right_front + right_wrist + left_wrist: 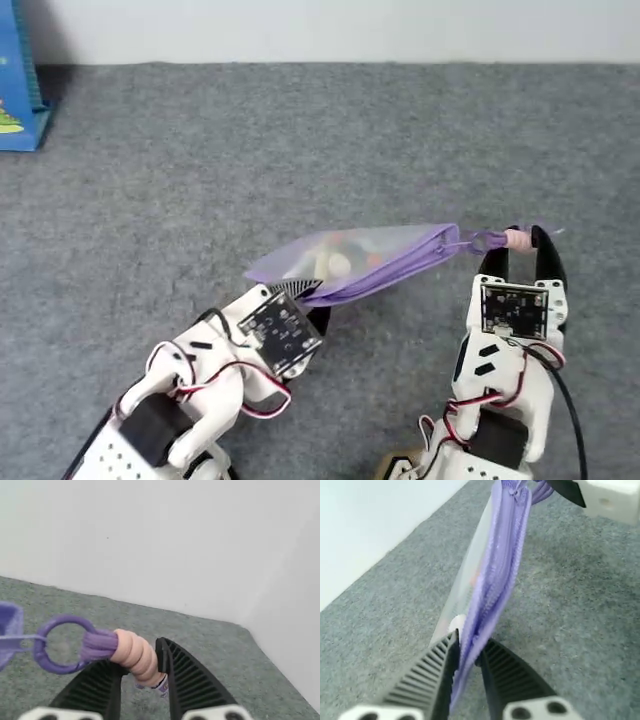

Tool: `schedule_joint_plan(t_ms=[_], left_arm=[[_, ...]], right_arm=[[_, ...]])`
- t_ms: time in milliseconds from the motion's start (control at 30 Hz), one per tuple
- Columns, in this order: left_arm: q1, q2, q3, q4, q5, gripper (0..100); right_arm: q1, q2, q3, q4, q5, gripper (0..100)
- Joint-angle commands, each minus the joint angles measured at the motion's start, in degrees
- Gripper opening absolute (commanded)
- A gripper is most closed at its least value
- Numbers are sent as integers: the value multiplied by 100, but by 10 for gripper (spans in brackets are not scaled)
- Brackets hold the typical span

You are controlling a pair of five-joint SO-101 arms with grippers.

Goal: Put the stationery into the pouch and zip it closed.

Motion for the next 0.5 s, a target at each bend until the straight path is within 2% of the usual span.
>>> schedule_joint_plan(t_ms=[0,467], left_arm=[[-79,-475,-374,185,-26,9],[-79,-536,-382,246,-26,11]], right_arm=[[409,4,-53,-145,35,7],[523,4,-35,84,325,7]])
